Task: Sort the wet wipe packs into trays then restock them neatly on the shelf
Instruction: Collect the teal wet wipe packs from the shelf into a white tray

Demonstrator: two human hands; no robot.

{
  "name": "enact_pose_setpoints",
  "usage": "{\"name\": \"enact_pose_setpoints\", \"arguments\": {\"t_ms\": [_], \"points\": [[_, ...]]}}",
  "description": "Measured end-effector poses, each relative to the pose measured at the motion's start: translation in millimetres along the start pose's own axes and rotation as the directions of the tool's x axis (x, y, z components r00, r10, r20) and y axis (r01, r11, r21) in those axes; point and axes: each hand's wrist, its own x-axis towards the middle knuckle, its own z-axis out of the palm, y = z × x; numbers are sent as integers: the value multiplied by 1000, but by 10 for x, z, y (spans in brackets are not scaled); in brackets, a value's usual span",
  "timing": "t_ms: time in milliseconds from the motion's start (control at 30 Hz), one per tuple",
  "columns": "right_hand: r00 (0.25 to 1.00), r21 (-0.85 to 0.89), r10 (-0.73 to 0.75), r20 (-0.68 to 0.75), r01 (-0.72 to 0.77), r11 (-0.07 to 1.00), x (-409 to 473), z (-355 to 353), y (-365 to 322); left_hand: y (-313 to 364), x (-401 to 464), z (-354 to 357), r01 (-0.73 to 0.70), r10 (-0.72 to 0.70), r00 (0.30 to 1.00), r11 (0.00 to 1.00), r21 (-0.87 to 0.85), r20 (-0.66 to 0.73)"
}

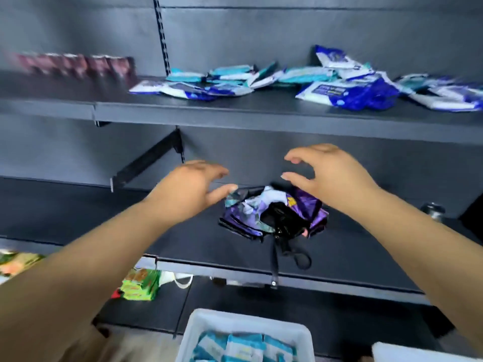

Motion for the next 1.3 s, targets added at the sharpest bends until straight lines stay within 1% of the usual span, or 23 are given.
{"name": "enact_pose_setpoints", "arguments": {"t_ms": [67, 133, 200, 400, 533, 733, 833, 967, 1033, 1133, 1200, 1300], "points": [[999, 7, -25, -40, 25, 1000, 152, -211, -14, 49, 87, -274, 13, -9, 997, 998, 57, -78], [998, 9, -22, -51, 23, 1000, 261, -360, -12, 100, 140, -473, 80, -73, 994, 994, 81, -76], [999, 2, -3, -48, 3, 1000, 323, -426, -13, 105, 177, -581, 111, -105, 992, 989, 102, -69], [999, -27, 38, -10, -39, 999, 509, -441, -118, -197, 260, -752, 145, -142, 989, 977, 157, -31], [993, -9, 102, -62, -103, 995, 819, -320, -273, -609, 473, -812, 102, -93, 992, 989, 110, -82], [962, 8, 271, -22, -271, 962, 1390, 113, -489, -1292, 909, -673, 29, -26, 999, 996, 87, -37], [938, 6, 346, -5, -346, 938, 1522, 277, -517, -1508, 1080, -622, 39, -39, 999, 998, 49, -3], [930, -48, 366, 24, -364, 930, 1635, 379, -436, -1629, 1193, -554, 53, -55, 996, 998, 18, 70], [925, -80, 379, 35, -375, 924, 1717, 351, -392, -1651, 1237, -535, 73, -71, 995, 997, -22, 65], [929, -62, 364, 65, -361, 931, 1959, 289, -339, -1709, 1364, -583, 127, -124, 991, 989, -73, 44], [928, -63, 363, 84, -359, 931, 2183, 285, -330, -1802, 1513, -634, 136, -134, 990, 989, -61, 45], [928, -62, 367, 61, -364, 929, 2624, 339, -273, -2063, 1861, -664, 143, -142, 989, 989, -41, 46]]}}
